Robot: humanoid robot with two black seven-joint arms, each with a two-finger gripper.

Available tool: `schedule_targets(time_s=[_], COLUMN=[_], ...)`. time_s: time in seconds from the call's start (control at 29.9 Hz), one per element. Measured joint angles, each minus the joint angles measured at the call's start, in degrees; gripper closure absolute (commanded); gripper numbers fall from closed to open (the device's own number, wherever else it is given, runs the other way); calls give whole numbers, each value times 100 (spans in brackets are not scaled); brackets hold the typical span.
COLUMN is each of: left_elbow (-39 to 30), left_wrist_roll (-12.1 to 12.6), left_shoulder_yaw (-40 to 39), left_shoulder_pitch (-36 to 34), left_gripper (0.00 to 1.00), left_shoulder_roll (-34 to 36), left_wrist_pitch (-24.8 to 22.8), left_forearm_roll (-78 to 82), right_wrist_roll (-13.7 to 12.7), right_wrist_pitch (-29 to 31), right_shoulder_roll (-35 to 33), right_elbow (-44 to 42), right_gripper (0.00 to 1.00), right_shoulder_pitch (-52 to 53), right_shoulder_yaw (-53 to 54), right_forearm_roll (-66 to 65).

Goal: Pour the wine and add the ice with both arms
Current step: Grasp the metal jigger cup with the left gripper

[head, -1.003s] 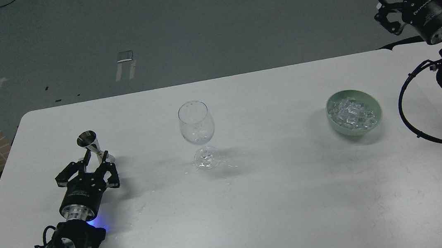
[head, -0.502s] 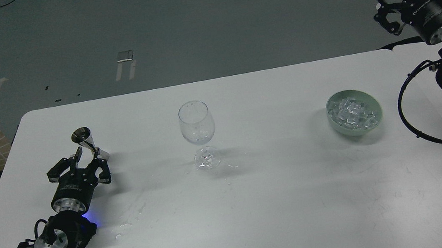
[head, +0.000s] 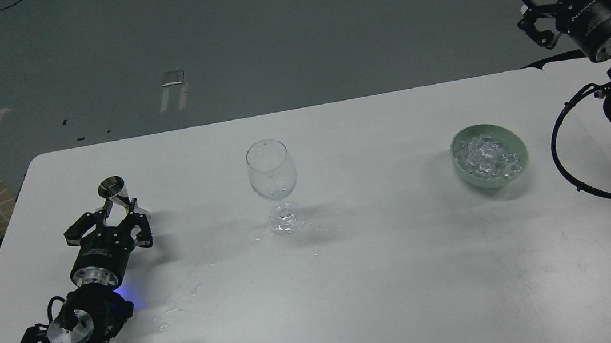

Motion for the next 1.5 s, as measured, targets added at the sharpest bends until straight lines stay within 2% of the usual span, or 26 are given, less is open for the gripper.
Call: schedule_targets(time_s=[0.27,0.43,0.87,1.07,1.3,1.5], left_elbow=[358,370,371,373,373,298], left_wrist_roll=[0,0,22,29,29,15], left_shoulder_yaw=[8,2,7,1,1,0], left_shoulder_pitch=[-299,-315,-241,-223,-189,-189], left_gripper=[56,64,68,76,79,80], left_shoulder_roll=[0,0,8,6,-15,-31], left_wrist_pitch=[-18,-38,-400,-511,-840,-936], left_forearm_roll=[-1,-8,-10,-18,-43,-61], right_wrist_roll=[-7,-7,-7,-7,-10,-17], right_wrist_pitch=[-8,-8,-8,-8,-8,-8], right_shoulder_roll=[12,12,-13,-20,-27,-31], right_elbow=[-8,-16,-18,-18,-24,-26], right_gripper=[0,0,0,0,0,0], right_shoulder_pitch=[2,7,7,7,7,11], right_shoulder_yaw=[-1,-10,-12,-20,-38,-44], right_forearm_roll=[-8,-16,-18,-18,-18,-18])
